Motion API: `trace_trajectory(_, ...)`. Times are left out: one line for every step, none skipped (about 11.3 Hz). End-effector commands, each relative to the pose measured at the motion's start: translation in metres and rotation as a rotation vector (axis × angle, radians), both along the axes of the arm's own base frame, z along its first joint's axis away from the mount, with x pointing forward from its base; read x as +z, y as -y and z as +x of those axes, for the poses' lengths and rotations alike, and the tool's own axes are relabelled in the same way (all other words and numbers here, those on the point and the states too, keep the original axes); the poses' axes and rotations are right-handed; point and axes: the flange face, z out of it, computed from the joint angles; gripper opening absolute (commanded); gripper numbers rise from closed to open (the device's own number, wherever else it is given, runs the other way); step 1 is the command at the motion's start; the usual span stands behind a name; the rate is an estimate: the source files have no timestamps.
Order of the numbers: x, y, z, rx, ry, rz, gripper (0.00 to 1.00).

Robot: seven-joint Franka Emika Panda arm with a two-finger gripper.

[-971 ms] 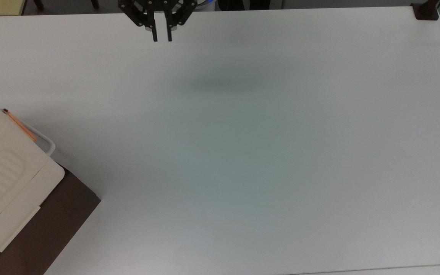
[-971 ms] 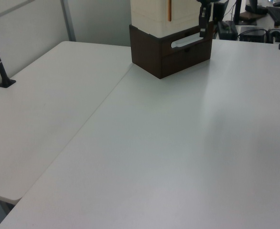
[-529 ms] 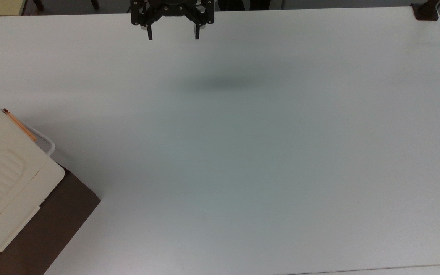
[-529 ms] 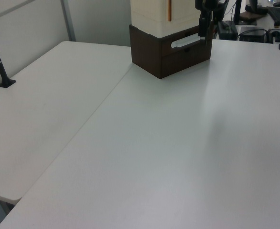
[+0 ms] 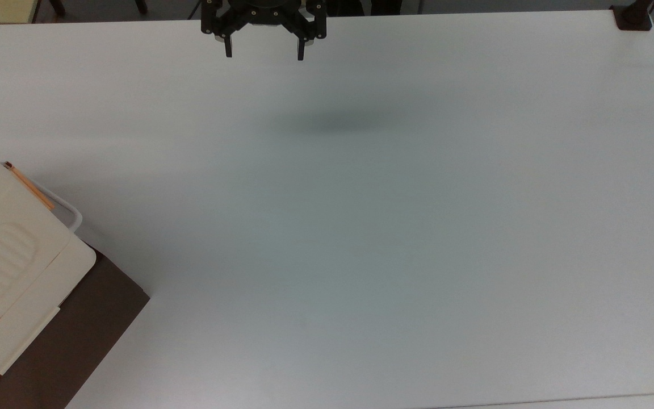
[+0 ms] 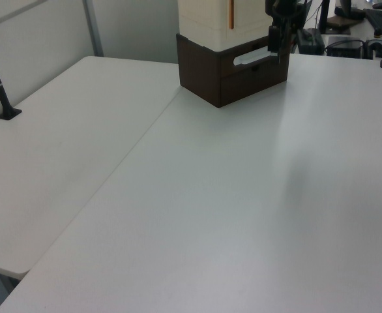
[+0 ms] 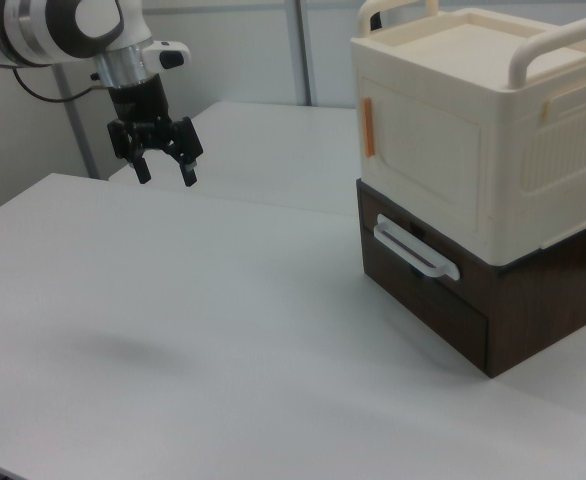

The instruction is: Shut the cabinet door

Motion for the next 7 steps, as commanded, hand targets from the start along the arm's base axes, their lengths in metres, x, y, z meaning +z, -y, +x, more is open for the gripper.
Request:
trace_trajectory(0.0104, 0.0075, -0.0126, -0.030, 0.003, 0.012, 1.00)
trace_trajectory(0.0098, 0.0071, -0.0143, -0.033, -0.010, 0.011, 1.00)
trace_trajectory(0.0092, 0.0063, -0.0160, -0.033, -0.024, 0.011, 1.00)
trace_trajectory(0.0097, 0.0055, -0.0169, -0.031, -0.027, 0.011, 1.00)
trace_trajectory(0.0093, 0.0056, -0.0174, -0.032, -0.032, 0.010, 1.00)
trace_trajectory(0.0100, 0.0073, -0.0173, -0.035, -0.030, 0.011, 1.00)
trace_trajectory(0.0100, 0.0075, -0.0173, -0.035, -0.030, 0.009, 1.00)
